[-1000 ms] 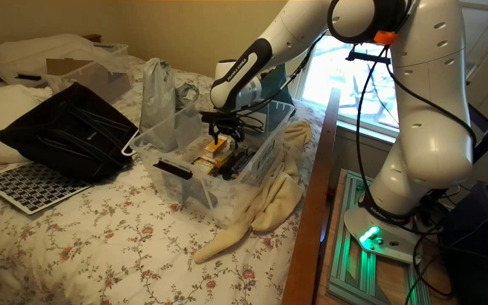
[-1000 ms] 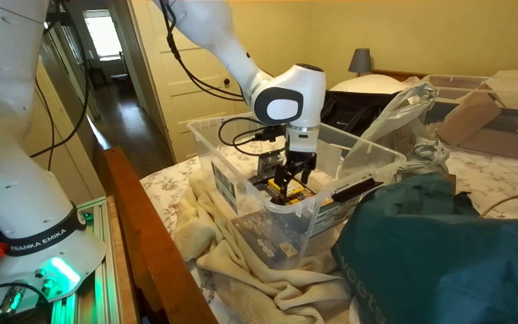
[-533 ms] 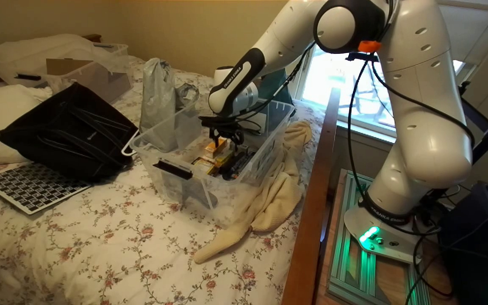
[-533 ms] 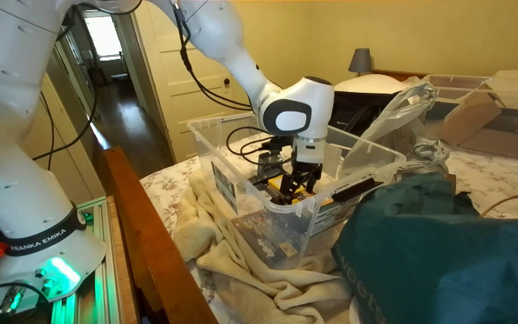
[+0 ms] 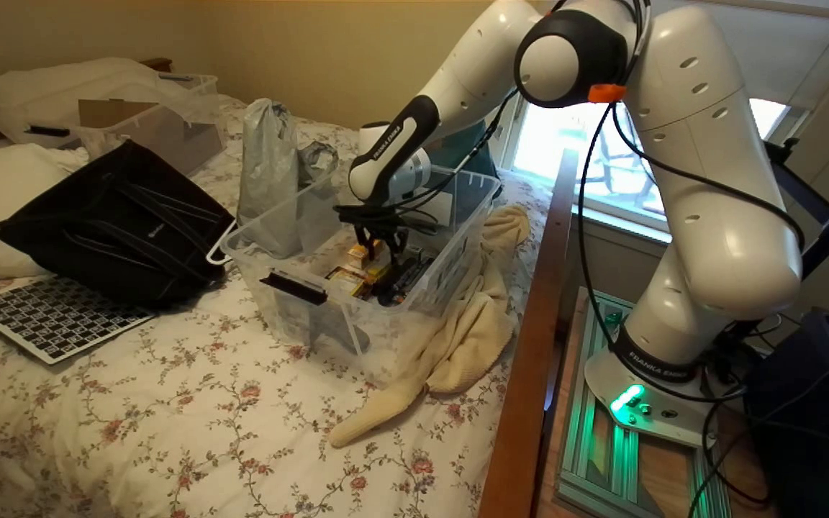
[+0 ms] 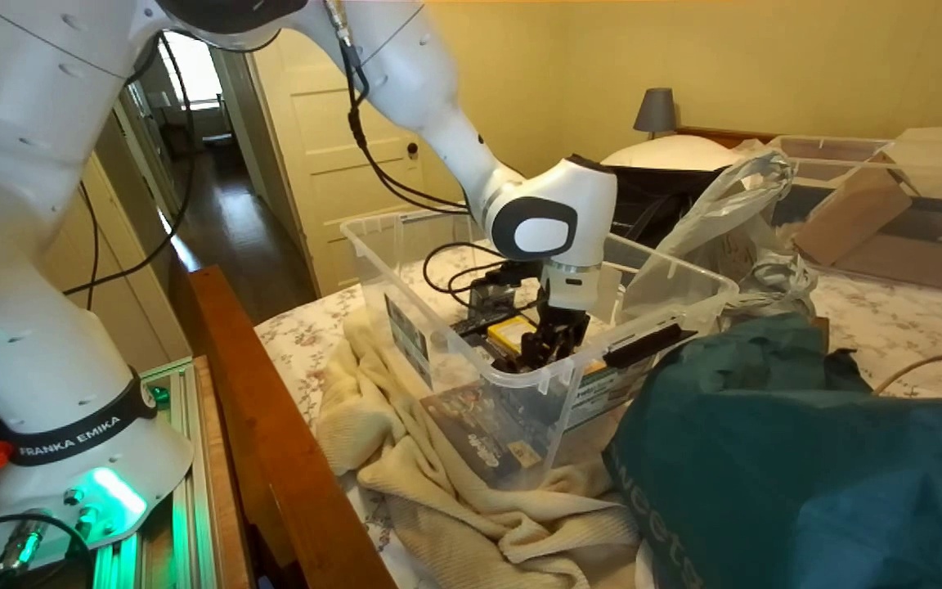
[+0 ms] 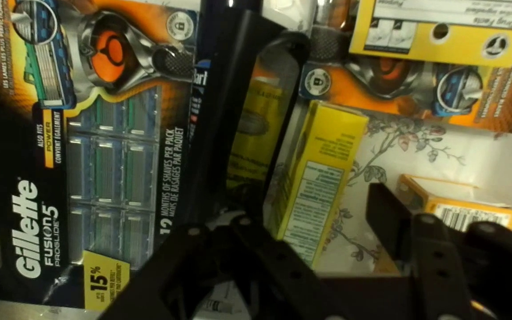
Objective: Move the yellow box in the storage bin to the bed
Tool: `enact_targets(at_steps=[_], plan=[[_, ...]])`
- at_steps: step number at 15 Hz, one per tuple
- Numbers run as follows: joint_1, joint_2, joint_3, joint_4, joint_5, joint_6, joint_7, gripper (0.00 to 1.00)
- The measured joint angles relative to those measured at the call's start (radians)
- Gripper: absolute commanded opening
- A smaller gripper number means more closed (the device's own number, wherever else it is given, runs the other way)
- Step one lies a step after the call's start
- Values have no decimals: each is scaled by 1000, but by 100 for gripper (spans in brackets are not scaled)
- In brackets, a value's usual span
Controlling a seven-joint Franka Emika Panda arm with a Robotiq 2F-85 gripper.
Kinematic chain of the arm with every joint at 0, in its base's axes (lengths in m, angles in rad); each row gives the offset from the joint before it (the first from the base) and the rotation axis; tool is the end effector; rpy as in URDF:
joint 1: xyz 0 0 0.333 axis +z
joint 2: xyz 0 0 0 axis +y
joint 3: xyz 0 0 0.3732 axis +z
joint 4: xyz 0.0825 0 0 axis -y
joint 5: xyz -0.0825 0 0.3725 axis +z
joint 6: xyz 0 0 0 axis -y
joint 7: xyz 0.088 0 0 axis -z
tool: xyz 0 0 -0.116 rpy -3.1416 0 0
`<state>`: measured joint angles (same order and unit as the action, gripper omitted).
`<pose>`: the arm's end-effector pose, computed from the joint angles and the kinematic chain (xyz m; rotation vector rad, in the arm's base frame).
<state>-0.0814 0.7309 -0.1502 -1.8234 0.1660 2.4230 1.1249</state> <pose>0.6436 -0.1412 0.1693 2.3029 -2.0534 -0.1646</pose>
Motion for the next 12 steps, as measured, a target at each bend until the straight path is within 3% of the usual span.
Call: enact_targets(at_steps=[4,5,8,9,10,11,12], plan=[[-8,31,0,32,0,-13,0,8],[-10,36,0,39,0,-17,0,53],[-13,46,0,61,0,-38,0,64],[-15,50,0,66,0,-40,0,36],[-16,55,0,71,0,-42,0,27],[-17,60,0,76,0,-43,-1,26],[-18,65,0,81,0,-43,-1,18]])
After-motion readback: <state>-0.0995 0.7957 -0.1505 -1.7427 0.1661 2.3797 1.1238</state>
